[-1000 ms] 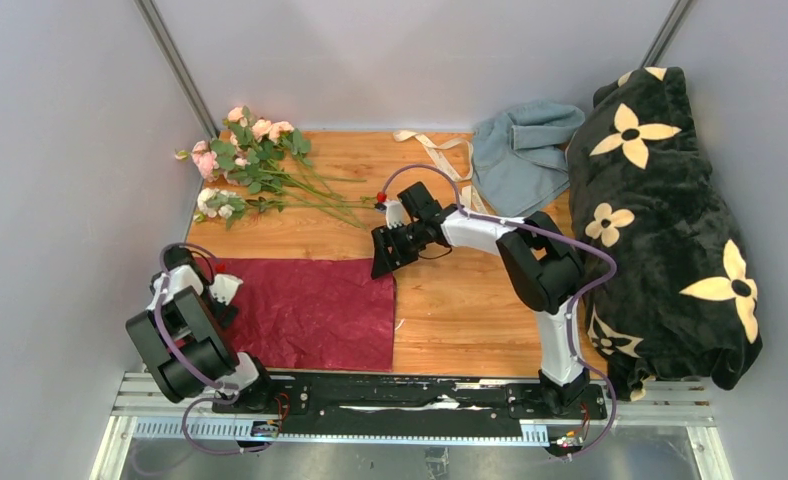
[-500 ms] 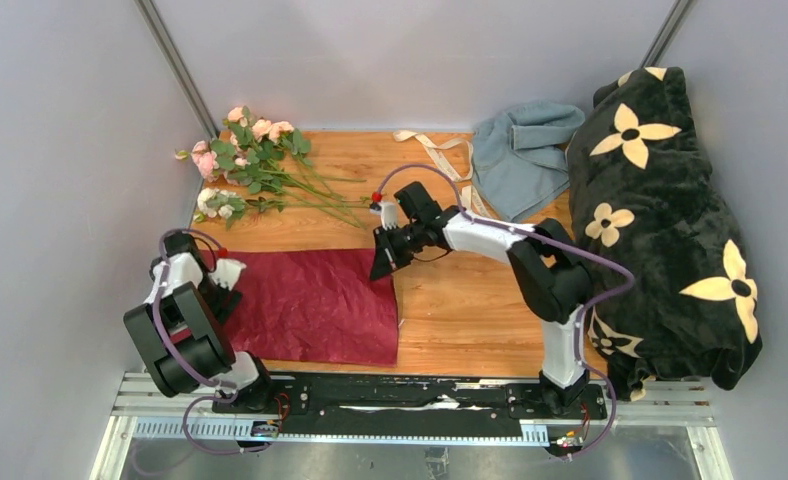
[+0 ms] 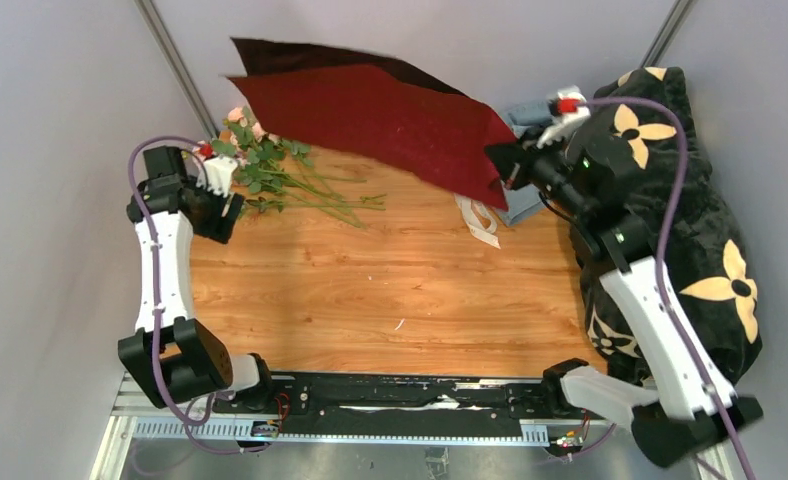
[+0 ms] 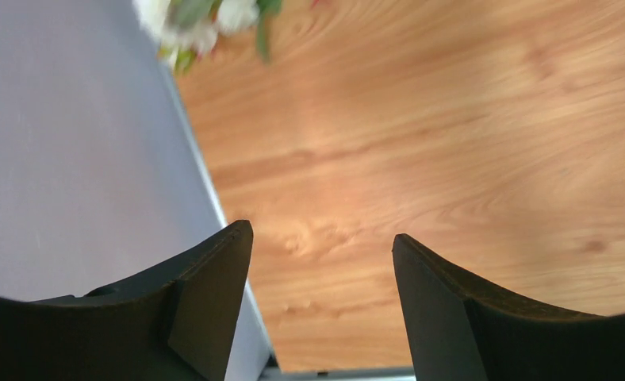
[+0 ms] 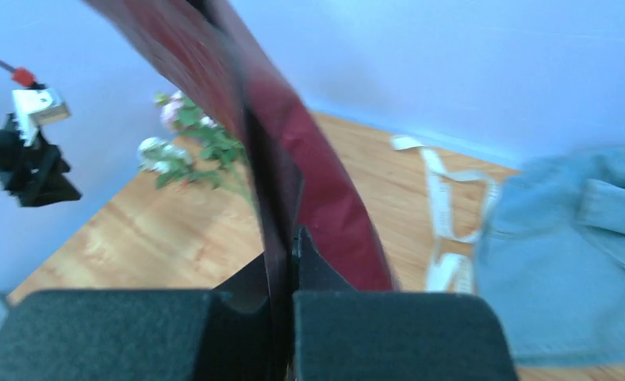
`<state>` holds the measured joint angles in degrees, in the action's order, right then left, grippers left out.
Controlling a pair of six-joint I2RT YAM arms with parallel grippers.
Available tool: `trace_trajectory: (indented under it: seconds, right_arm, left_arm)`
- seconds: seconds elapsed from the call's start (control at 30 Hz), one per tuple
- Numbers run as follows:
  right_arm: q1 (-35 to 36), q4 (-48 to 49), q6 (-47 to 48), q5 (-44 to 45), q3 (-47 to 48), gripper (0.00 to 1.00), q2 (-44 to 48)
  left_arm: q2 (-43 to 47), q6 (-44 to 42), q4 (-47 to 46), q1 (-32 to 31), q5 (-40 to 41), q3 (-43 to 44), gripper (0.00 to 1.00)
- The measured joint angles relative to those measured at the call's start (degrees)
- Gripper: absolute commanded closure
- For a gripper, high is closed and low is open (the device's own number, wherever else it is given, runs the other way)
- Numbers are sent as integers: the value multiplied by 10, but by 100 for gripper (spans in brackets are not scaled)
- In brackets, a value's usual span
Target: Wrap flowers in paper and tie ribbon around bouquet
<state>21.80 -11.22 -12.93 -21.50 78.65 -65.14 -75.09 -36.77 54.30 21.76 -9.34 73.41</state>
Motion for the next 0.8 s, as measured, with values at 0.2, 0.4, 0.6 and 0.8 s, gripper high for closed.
trace_trajectory:
  seconds: [0.2,0.4,0.6,0.8]
  right_arm:
    - [30,30,44,181,-112,100,113]
    - [223,86,92,325,-265,100,66]
    - [332,150,72,356,-373,100,-33]
    - [370,198,31,321,-353,100,-143]
  left_arm:
    - [-29,71,16,-150,-29,81,21]
    - [-106,135,20,-254,-131,178,13]
    - [-239,181,11,-264,-192,203,1]
    - [-294,194,25,-269,-263,135,0]
